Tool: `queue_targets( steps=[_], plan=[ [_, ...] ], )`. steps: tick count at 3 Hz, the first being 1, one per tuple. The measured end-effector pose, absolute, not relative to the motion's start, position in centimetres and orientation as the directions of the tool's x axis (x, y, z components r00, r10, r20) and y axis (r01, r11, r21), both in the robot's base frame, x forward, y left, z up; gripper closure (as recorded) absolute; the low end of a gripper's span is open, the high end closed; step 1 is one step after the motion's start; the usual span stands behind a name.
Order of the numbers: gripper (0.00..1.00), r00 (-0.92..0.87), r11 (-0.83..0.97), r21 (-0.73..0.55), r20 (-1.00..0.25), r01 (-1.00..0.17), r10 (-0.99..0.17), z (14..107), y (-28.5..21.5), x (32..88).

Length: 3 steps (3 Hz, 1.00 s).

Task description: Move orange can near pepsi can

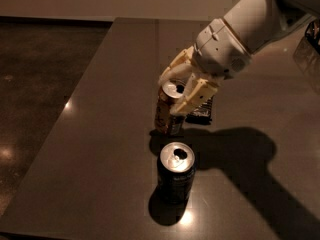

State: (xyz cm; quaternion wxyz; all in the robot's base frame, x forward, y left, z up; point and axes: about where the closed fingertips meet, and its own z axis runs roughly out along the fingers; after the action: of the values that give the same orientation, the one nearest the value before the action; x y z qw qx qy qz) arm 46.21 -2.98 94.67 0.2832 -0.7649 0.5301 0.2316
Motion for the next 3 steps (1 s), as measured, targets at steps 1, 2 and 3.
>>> queue_targets(
  steps=[1, 2, 3],
  plan=[
    [1.0, 0.373, -0.339, -0.182, -0.64, -0.923, -0.672, 93.8, -4.5, 44.6],
    [1.0, 0.406, -0.387, -0.177, -0.63, -0.905, -0.662, 93.3, -5.4, 42.9],
    [1.0, 0.426, -0.413, -0.175, -0.62, -0.894, -0.659, 93.0, -5.9, 41.6]
  ],
)
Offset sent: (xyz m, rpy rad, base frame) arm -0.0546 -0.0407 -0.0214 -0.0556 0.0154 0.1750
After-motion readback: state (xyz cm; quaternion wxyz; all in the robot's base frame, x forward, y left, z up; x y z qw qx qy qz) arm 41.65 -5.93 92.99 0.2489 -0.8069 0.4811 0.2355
